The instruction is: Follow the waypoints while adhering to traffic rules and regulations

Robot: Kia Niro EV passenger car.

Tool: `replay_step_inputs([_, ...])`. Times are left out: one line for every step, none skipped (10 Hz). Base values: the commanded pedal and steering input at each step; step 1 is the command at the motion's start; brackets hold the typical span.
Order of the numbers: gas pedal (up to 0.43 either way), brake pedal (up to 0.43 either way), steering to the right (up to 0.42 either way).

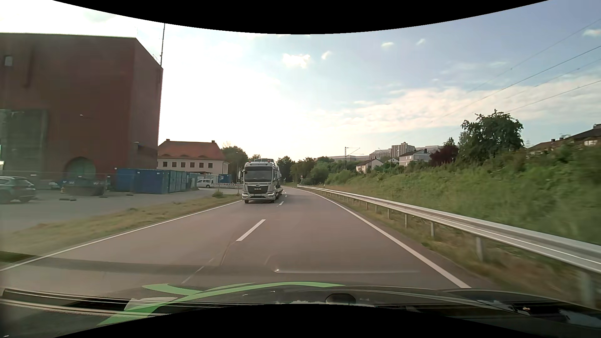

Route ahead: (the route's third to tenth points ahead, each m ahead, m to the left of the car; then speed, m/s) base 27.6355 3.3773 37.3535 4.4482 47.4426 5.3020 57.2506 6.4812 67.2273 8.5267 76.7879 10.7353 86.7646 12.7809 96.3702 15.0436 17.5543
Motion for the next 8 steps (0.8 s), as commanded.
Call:
replay_step_inputs([0.067,0.0,-0.01])
replay_step_inputs([0.079,0.0,-0.01])
replay_step_inputs([0.087,0.0,-0.01])
replay_step_inputs([0.087,0.0,-0.01])
replay_step_inputs([0.087,0.0,-0.012])
replay_step_inputs([0.087,0.0,-0.014])
replay_step_inputs([0.087,0.0,-0.015])
replay_step_inputs([0.087,0.0,-0.018])
